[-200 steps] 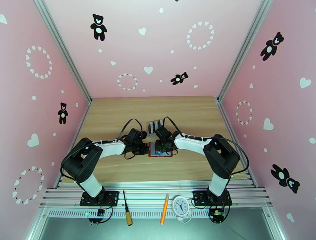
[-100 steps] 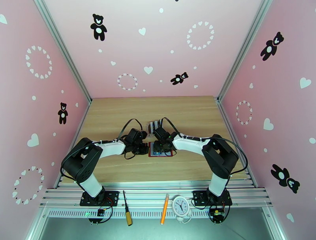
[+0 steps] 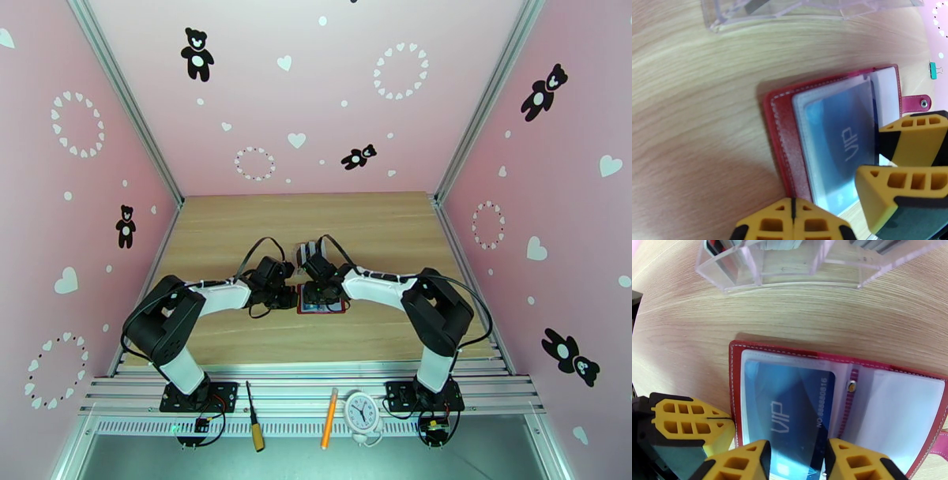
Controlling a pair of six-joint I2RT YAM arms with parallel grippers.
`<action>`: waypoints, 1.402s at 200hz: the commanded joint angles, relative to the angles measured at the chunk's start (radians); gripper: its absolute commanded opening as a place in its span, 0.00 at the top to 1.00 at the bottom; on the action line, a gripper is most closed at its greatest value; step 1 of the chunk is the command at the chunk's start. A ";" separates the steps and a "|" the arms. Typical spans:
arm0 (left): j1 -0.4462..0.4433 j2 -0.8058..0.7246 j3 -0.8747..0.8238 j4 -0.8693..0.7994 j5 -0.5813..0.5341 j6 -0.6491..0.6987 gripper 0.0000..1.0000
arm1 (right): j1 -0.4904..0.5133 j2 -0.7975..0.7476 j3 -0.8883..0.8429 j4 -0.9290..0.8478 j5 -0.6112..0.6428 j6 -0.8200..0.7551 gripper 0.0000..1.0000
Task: Put the credit cards into the card holder
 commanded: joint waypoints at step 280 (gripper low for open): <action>0.000 -0.031 0.010 -0.050 -0.096 0.010 0.91 | 0.020 -0.044 0.055 -0.094 0.039 -0.015 0.46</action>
